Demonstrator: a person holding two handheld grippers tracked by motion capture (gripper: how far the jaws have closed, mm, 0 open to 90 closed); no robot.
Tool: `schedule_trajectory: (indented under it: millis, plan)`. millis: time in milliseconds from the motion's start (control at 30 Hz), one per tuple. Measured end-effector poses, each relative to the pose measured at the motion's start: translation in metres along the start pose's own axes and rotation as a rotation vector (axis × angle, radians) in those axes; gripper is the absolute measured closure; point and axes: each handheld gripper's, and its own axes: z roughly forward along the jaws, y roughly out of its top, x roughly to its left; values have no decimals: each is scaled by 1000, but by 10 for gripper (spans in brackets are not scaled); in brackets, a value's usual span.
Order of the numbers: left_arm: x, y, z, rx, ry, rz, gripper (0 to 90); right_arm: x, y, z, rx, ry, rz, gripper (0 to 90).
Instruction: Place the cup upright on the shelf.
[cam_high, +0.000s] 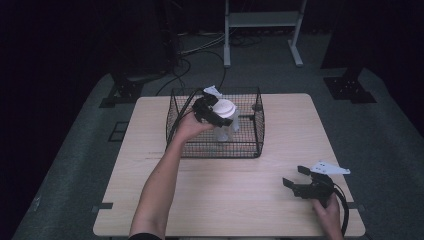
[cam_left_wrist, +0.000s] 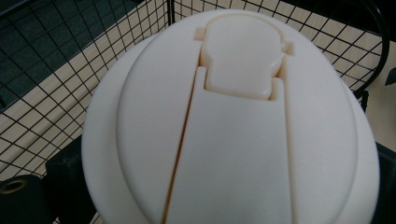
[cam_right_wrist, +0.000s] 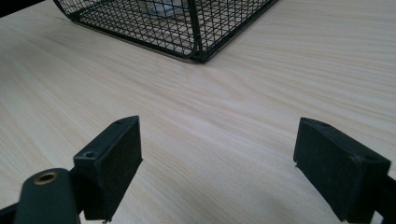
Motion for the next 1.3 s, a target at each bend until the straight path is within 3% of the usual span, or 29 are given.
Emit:
schedule_trajectory:
  millis: [100,533,700,833,933,1200,1300]
  plan:
    - [-1,-1,-3,-2,9,18,44,0,0,0,1,2,-1,143]
    - [-2,-8,-14,-24,20,0,9,0,0,0,1,2,-8,143]
    - [-5,-11,-16,-34,6,-3,8,1,0,0,0,2,-9,143]
    - [-8,-12,-20,-38,17,14,4,1,0,0,1,2,-8,143]
    - [-8,-14,-24,-60,27,2,4,1,0,0,2,2,-9,143]
    - [-9,-21,-35,-64,20,-2,4,1,0,0,3,4,-10,143]
    - [-12,-22,-38,-55,23,14,4,1,0,0,4,2,-13,143]
